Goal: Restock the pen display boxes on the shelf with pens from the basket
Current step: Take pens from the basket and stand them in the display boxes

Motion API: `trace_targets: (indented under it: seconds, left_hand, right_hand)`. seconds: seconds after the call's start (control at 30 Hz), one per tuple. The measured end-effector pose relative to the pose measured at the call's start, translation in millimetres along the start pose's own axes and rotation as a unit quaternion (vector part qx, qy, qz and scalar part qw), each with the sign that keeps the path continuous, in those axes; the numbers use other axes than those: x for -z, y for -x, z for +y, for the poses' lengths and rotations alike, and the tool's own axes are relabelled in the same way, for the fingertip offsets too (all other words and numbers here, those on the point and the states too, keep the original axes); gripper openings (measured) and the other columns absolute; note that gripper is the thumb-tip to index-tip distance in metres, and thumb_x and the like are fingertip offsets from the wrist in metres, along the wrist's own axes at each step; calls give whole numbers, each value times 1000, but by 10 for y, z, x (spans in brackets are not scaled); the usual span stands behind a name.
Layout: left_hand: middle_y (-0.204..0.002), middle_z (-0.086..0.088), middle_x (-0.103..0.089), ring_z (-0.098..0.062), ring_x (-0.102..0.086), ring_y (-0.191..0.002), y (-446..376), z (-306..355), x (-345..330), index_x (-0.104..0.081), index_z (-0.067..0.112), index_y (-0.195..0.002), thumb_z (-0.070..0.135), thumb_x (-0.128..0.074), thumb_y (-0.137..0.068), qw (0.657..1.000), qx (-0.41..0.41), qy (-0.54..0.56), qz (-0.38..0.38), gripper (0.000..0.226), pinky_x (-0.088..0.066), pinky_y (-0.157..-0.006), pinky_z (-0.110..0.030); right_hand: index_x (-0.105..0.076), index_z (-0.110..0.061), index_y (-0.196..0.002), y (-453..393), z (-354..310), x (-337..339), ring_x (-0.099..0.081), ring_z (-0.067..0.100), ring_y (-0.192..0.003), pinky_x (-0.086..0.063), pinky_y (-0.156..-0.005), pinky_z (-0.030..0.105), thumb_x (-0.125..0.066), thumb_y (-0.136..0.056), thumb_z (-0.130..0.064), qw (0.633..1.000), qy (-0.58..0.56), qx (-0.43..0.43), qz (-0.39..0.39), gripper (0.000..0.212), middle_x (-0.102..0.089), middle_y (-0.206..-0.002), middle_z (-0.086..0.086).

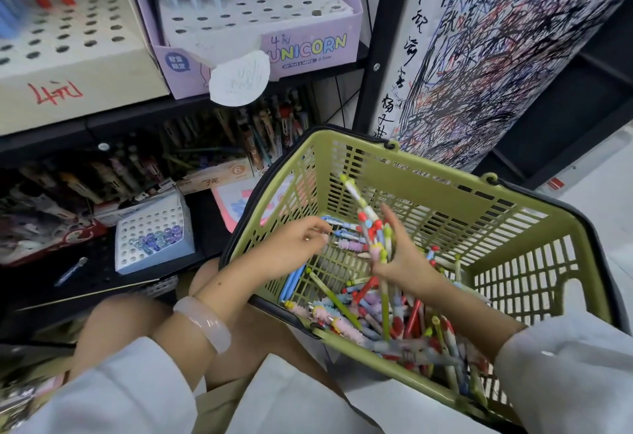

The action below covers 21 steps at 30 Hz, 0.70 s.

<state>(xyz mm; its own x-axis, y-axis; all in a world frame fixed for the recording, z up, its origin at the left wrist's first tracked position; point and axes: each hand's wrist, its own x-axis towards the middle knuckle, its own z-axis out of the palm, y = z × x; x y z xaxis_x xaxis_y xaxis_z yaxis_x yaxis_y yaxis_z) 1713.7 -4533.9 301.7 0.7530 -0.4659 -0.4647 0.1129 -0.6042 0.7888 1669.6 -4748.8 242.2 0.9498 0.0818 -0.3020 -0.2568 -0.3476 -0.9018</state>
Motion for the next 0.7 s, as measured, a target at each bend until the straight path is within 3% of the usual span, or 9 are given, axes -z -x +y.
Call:
trace_targets:
  seconds: [0.03,0.13,0.2,0.27,0.4,0.5,0.6,0.7]
  left_hand:
    - [-125,4,-55,-12,-52,-114,6,16,-21,-44,25,-130,31,-48,-96,1000,13,19,-16,35,-38,-98,-29]
    - [-139,2,-45,-15,-44,-125,0,75,-161,-21,28,-145,40,-62,-86,992,39,66,-101,73,-33,-105,-31]
    - [-147,2,-34,-17,-36,-133,-36,133,-288,-5,33,-148,42,-70,-78,987,38,109,-112,96,-30,-108,-33]
    - [-147,7,-32,-14,-37,-131,-81,195,-381,-1,34,-148,35,-75,-76,984,33,161,-65,103,-35,-102,-28]
    - [-140,0,-46,-13,-55,-112,-134,240,-471,-15,30,-141,6,-69,-75,983,0,185,7,88,-52,-82,-22]
    - [-137,2,-48,-16,-55,-115,-119,260,-473,-18,30,-141,-2,-64,-73,975,-15,221,34,88,-50,-92,-31]
    - [-119,7,-56,-17,-58,-108,-114,265,-419,-29,38,-122,5,-67,-69,979,-24,194,61,73,-49,-94,-43]
    - [-110,12,-58,-18,-60,-106,-95,257,-365,-32,45,-107,13,-67,-64,984,-33,162,67,64,-49,-92,-41]
  right_hand:
    - [-8,-59,-138,-26,-108,8,-66,14,-74,-58,-60,31,-68,-75,1,999,-30,9,20,105,-55,-108,-1]
    - [-12,-55,-140,-101,-344,-50,-60,10,-103,-54,-80,23,-68,-78,-2,989,-132,21,64,99,-50,-126,-5]
    - [-12,-44,-145,-145,-445,-134,-60,9,-104,-54,-78,21,-61,-83,4,972,-221,18,73,93,-50,-132,-1]
    - [-13,-38,-146,-172,-528,-224,-64,7,-97,-55,-72,21,-55,-87,6,958,-275,26,77,85,-56,-124,-5]
    - [-24,-40,-142,-151,-614,-321,-68,8,-90,-55,-69,23,-54,-89,2,944,-319,50,72,74,-67,-108,-9]
    - [-33,-37,-138,-123,-683,-323,-66,10,-99,-55,-73,24,-59,-89,-6,945,-316,60,55,64,-68,-110,-11]
    - [-35,-31,-137,-114,-746,-290,-63,18,-108,-54,-86,33,-62,-80,-34,934,-348,63,40,63,-65,-119,-2]
    - [-39,-24,-137,-152,-786,-234,-58,22,-117,-48,-97,40,-41,-87,-54,924,-378,50,34,58,-60,-128,6]
